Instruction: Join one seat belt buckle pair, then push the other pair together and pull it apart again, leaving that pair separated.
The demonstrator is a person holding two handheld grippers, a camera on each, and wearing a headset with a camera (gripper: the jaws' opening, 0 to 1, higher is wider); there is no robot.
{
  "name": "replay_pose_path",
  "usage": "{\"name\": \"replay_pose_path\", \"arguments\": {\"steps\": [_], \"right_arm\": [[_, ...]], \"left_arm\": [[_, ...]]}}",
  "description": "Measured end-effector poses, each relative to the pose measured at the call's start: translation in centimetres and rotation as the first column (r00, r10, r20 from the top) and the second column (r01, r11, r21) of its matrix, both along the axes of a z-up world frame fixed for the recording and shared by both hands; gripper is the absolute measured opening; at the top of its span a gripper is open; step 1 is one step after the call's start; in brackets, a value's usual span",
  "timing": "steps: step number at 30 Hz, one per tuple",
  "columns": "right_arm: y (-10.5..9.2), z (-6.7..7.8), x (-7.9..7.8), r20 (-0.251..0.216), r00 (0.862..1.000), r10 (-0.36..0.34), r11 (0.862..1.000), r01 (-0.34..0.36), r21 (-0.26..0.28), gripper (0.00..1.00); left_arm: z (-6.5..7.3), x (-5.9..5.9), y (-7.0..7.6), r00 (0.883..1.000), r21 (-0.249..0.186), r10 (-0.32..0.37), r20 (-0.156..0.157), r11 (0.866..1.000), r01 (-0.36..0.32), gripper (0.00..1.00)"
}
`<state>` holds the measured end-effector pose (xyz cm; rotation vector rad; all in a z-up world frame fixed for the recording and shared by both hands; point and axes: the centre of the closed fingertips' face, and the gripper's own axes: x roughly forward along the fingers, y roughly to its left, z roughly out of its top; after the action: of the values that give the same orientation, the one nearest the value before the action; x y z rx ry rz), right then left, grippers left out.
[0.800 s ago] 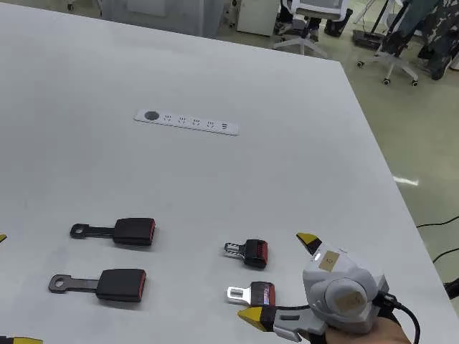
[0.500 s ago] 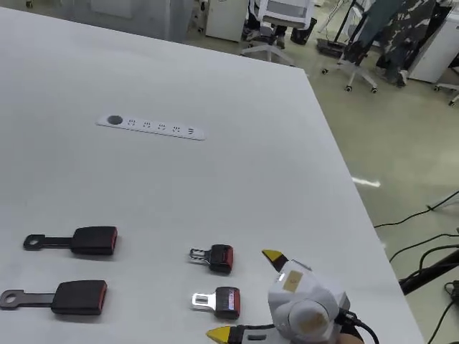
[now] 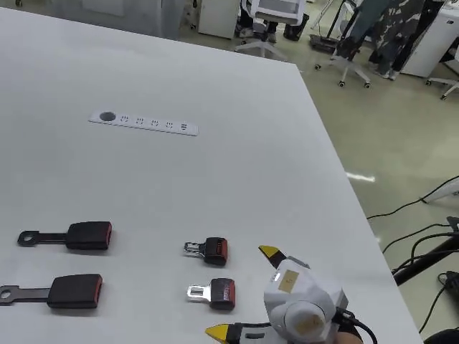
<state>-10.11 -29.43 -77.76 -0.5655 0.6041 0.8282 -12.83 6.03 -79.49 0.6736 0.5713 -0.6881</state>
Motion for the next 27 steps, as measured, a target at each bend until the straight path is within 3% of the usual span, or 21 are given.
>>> {"name": "replay_pose_path", "arguments": {"steps": [3, 7, 13, 27], "right_arm": [[0.0, 0.6, 0.2, 0.014, 1.0, 0.005, 1.0, -0.005, 0.028, 0.9], [0.0, 0.3, 0.1, -0.013, 1.0, 0.002, 0.999, -0.002, 0.042, 0.86], [0.4, 0.0, 0.0, -0.026, 1.0, 0.008, 0.999, -0.007, 0.052, 0.87], [0.4, -0.5, -0.1, -0.063, 0.997, 0.038, 0.999, -0.037, 0.027, 0.85]], "left_arm": [[0.0, -0.1, -0.1, 1.0, 0.005, -0.005, 0.0, 1.0, 0.005, 1.0], [0.0, -0.1, -0.1, 1.0, 0.005, -0.003, 0.0, 1.0, 0.003, 1.0], [0.2, 0.0, 0.0, 1.0, 0.001, 0.006, -0.003, 1.0, -0.006, 1.0], [0.0, -0.1, 0.4, 0.998, -0.012, 0.001, -0.063, 1.0, -0.002, 1.0]]}}
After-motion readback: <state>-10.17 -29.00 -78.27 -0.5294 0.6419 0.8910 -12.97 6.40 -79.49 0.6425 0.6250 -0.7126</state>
